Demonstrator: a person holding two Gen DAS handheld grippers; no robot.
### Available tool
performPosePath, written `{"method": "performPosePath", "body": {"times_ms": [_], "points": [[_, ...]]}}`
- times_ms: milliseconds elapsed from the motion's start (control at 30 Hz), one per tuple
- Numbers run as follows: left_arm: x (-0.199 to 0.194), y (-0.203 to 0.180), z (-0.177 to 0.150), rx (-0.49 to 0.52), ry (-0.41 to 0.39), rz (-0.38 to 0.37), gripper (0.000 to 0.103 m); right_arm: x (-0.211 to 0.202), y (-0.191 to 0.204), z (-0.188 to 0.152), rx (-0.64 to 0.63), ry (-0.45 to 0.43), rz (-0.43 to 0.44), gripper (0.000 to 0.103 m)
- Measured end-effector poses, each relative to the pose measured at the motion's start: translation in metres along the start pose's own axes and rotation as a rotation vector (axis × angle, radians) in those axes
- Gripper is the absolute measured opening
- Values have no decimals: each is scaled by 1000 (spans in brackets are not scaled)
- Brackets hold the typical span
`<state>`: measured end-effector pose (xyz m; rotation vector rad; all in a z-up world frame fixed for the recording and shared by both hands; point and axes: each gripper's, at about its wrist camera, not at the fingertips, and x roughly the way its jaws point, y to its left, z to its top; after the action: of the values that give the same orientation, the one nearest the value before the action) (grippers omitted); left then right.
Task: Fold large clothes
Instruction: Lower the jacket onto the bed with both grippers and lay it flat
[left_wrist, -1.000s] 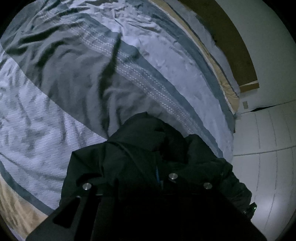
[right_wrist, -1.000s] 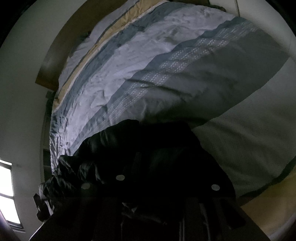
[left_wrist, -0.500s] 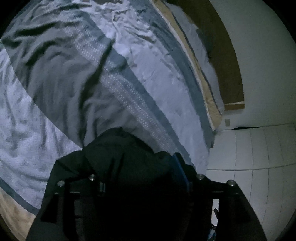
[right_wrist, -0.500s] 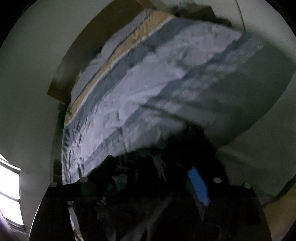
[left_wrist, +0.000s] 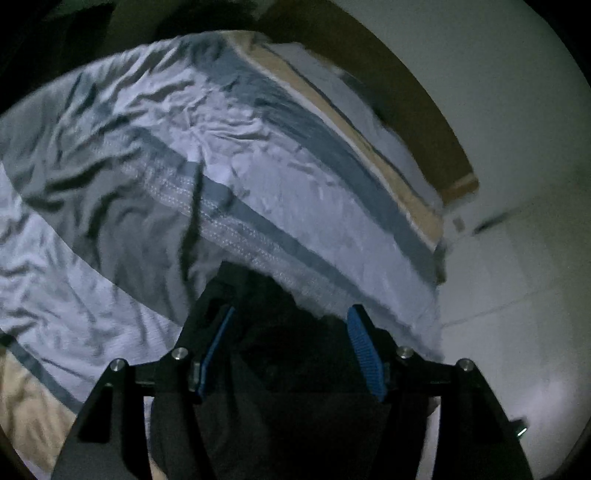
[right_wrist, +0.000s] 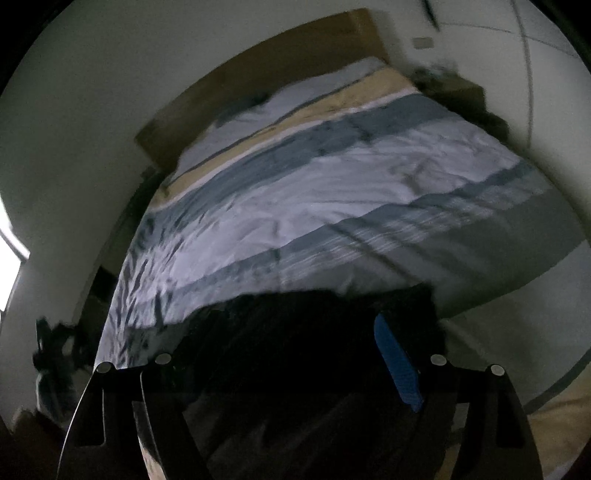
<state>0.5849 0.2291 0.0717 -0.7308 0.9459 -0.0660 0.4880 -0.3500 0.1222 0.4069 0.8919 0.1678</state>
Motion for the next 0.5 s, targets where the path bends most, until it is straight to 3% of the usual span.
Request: {"method": "performPosePath", "body": {"times_ms": [267, 400, 500], "points": [[41, -42, -102, 206, 90, 77, 61, 27, 69, -65, -168, 64, -2, 82], [65, -65, -151, 289, 139, 61, 61, 41, 77, -88, -186, 82, -10, 82], [84, -92, -178, 409, 156, 55, 61, 58, 79, -102, -203, 104, -22, 83]]}}
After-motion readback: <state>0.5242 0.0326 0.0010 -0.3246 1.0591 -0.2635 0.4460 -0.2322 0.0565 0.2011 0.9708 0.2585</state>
